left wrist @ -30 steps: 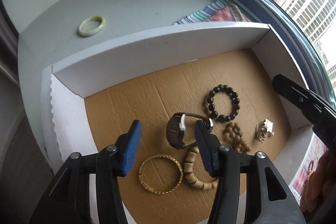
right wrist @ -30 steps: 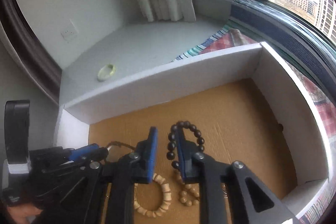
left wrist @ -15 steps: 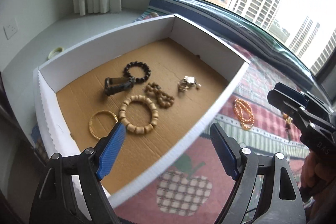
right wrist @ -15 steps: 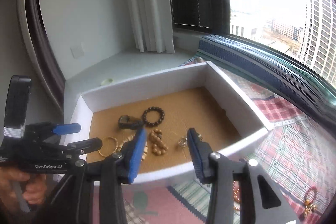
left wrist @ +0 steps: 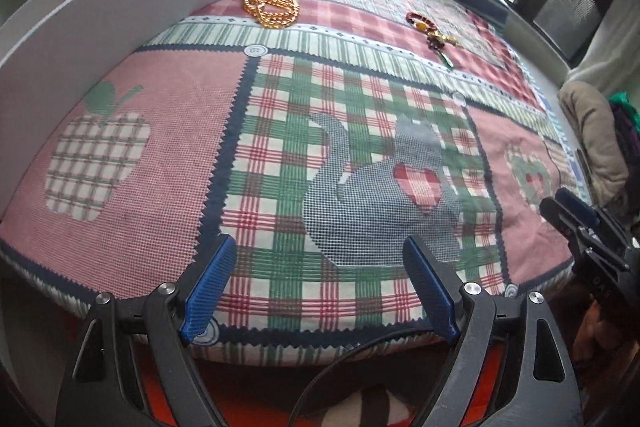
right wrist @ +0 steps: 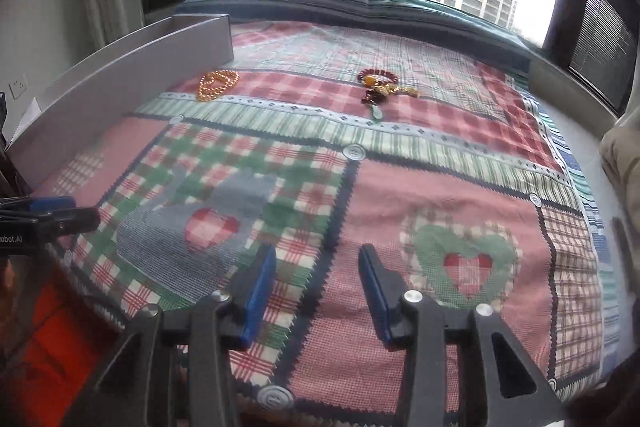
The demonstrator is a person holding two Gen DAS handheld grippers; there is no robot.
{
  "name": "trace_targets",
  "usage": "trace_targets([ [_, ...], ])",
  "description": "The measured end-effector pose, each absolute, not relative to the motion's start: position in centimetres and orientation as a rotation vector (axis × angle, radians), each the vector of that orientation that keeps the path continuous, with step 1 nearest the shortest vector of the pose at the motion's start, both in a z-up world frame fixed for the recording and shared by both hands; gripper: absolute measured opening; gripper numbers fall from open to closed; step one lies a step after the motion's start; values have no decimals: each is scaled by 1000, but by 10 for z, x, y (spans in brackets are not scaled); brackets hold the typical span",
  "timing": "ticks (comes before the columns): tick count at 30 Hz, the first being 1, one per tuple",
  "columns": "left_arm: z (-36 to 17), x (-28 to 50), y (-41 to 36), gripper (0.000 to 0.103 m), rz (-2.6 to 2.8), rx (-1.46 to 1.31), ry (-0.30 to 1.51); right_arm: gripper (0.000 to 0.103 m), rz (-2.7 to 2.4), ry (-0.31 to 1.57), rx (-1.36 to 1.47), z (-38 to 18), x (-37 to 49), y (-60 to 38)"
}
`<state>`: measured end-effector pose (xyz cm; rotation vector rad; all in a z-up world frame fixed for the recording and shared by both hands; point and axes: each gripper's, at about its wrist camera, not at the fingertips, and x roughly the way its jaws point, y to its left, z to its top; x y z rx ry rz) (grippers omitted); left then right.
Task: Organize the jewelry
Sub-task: 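Move both tools back over the remaining jewelry on the quilt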
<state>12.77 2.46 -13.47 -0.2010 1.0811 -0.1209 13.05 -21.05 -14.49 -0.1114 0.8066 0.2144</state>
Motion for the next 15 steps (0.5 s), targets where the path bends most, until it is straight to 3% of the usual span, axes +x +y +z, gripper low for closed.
trace_targets([
  [4, -127, 126, 4, 86, -123, -140, 1065, 54, 180, 761, -61, -138, 115, -239],
  [15, -125, 143, 10, 86, -53, -122, 1039, 54, 263, 773, 67, -145, 146, -237],
])
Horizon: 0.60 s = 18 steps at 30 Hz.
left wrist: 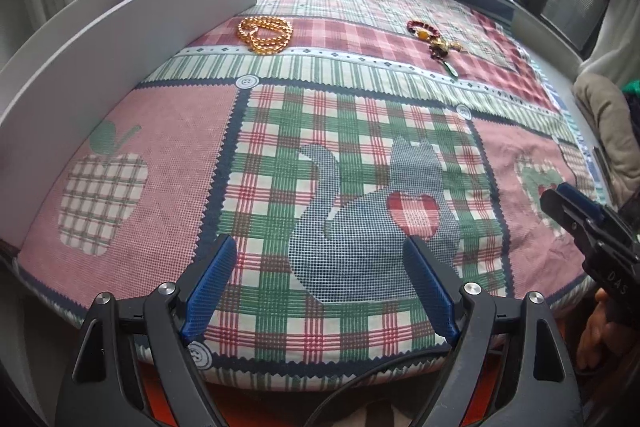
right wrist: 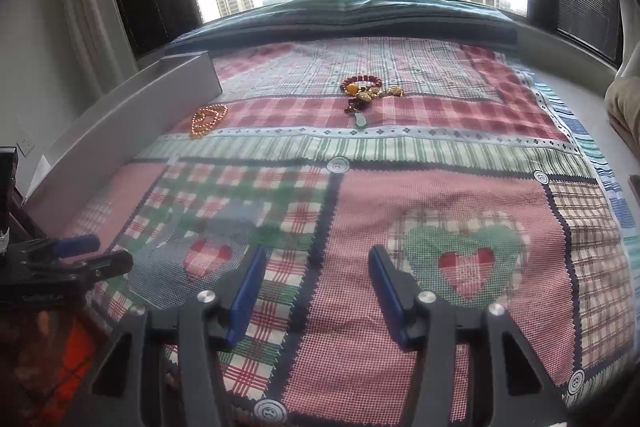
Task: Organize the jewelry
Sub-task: 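Move both tools back over the remaining jewelry on the quilt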
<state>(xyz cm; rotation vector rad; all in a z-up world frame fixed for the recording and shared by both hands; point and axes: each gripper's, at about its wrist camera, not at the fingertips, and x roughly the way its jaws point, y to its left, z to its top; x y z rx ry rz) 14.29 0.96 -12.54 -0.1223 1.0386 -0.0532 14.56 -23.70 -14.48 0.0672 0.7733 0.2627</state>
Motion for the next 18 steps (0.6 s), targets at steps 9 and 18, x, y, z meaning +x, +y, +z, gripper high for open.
trace_targets([
  [9, -136, 161, 10, 86, -69, -124, 1064, 54, 260, 827, 66, -154, 158, -237],
  [18, -137, 210, 25, 86, -64, -150, 1058, 54, 278, 861, 90, -154, 181, -239],
])
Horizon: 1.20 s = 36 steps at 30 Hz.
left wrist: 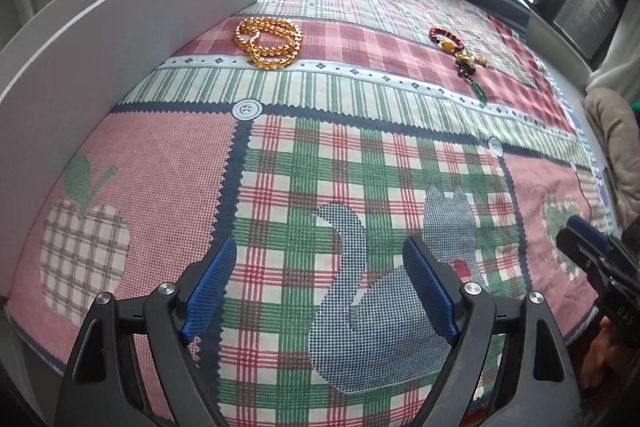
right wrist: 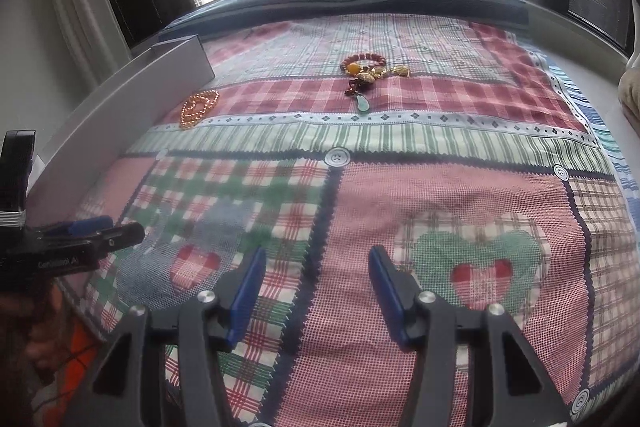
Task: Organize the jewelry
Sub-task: 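Move both tools back over the remaining jewelry on the quilt, then grasp the amber bead strand with the left tool while the right tool grasps the green-pendant tassel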
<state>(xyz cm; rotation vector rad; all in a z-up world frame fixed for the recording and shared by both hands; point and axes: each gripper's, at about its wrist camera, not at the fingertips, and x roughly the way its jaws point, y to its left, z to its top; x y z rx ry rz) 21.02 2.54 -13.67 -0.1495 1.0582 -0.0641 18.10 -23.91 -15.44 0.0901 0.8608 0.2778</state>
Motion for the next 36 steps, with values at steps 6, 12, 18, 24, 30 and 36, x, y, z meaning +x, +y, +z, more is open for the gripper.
trace_targets([
  [6, -124, 285, 51, 86, -20, -198, 1008, 54, 294, 876, 126, -151, 210, -246],
  [12, -138, 364, 75, 86, 110, -213, 1004, 54, 280, 842, 91, -139, 266, -249],
  [18, -164, 396, 83, 83, 183, -200, 1037, 54, 265, 890, 125, -156, 361, -245],
  [24, -163, 395, 71, 54, 168, -98, 973, 47, 244, 914, 128, -183, 412, -228],
  [30, -157, 385, 65, 12, 78, -82, 976, 7, 265, 941, 66, -182, 396, -225],
  [36, -155, 346, 66, 6, -51, -150, 1031, 7, 361, 997, 101, -177, 351, -236],
])
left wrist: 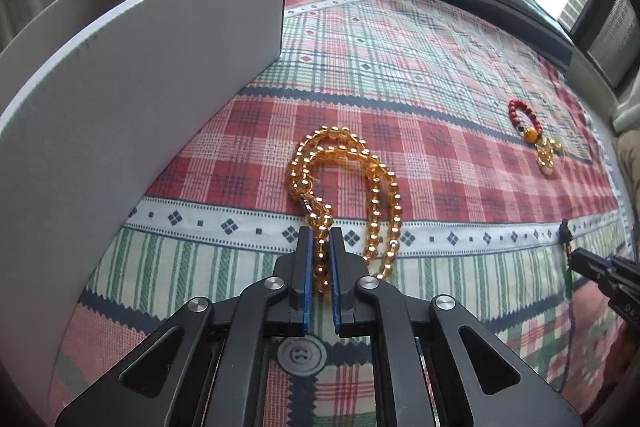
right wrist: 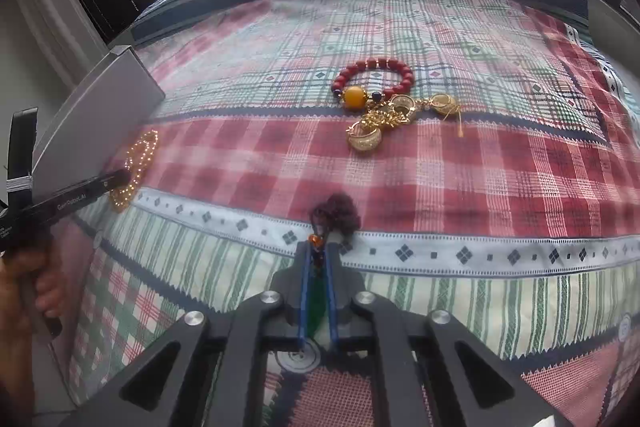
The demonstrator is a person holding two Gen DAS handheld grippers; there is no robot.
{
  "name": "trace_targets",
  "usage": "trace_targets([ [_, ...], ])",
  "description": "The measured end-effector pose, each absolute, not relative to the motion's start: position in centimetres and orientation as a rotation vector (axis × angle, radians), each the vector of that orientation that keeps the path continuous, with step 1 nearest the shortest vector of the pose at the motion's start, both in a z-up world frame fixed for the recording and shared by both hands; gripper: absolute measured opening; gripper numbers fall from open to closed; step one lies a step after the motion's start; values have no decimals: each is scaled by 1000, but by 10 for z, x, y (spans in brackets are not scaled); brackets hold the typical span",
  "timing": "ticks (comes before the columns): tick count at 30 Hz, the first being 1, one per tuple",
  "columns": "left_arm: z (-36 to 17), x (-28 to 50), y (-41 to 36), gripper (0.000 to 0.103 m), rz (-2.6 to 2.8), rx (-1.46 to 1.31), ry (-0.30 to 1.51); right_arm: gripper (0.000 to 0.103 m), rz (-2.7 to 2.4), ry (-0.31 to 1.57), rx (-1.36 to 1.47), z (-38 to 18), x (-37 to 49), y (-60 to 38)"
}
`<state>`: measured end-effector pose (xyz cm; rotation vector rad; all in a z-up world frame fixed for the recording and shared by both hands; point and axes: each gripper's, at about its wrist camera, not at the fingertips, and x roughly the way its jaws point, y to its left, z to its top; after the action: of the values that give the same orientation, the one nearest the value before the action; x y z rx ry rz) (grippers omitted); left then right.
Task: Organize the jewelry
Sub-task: 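Grasp the amber bead strand with the left tool while the right tool grasps the green-pendant tassel, then lower the amber bead strand onto the quilt and open the left tool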
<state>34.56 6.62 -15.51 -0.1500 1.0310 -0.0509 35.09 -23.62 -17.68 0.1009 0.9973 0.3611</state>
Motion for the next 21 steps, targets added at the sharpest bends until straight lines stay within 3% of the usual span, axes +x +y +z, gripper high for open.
trace_targets([
  [10, -155, 244, 62, 6, -118, -178, 1084, 7, 473, 1026, 47, -171, 258, -228],
  [21, -150, 205, 51, 6, -56, -120, 1084, 8, 432, 1015, 6, -174, 205, -232],
])
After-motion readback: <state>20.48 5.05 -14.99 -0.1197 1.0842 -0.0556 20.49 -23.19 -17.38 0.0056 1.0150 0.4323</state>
